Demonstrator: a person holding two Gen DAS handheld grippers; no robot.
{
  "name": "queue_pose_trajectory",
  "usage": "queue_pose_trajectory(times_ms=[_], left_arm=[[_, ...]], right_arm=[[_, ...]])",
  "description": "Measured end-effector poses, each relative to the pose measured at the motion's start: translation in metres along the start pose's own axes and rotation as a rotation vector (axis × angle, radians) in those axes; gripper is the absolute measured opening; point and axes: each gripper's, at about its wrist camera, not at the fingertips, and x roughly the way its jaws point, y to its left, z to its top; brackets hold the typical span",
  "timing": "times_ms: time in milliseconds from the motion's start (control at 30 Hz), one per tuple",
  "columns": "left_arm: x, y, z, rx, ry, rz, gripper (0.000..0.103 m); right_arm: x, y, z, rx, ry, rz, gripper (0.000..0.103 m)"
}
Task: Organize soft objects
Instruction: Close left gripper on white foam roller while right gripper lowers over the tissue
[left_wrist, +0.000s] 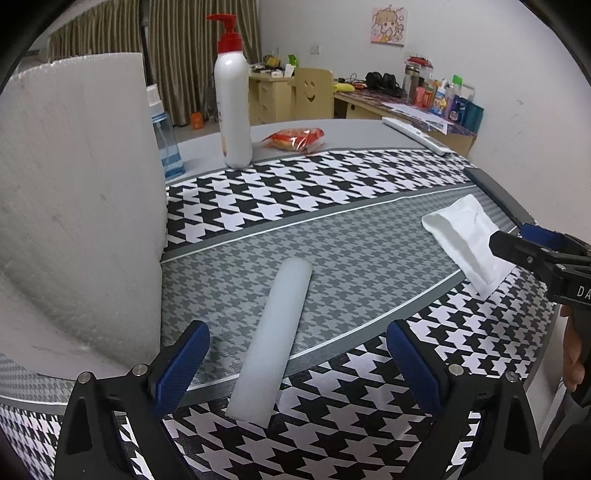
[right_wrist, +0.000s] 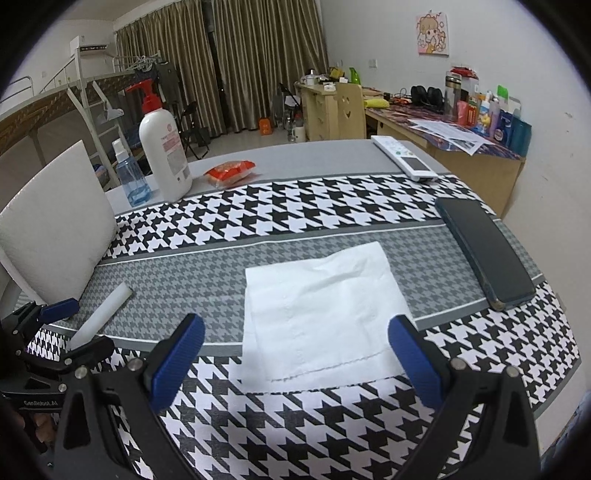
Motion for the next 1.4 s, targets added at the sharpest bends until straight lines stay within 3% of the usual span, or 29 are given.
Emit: queue_pose_trajectory(times_ms=[567,700,867,1233,1400], left_arm=[[0.01,0.001,-0.003,0.015,0.046,0.021,0.086],[0.009,0.0,-0.003,0.024,0.04,0.024,0.078],[0.008,0.0,-0.003,0.032,0.037,0.018,0.075],[0.006,-0.003,-0.003,0.053,0.021,0.01,0.049],[0.004,0.002,-0.003,0.044,0.017,0.031,0.031]], right_arm=[[0.012,0.005,0.003,-0.039,0.026,-0.026,0.101],[0.013,0.004,0.002,-0.038,0.036,0.001,0.101],[0.016,0.004,0.001,-0.039,0.049,0.002,0.101],[0.02,0.002,-0.001,-0.025,0.063,0.002,0.101],[0.02,0.0,0.0,-0.024,0.061,-0.005,0.101]])
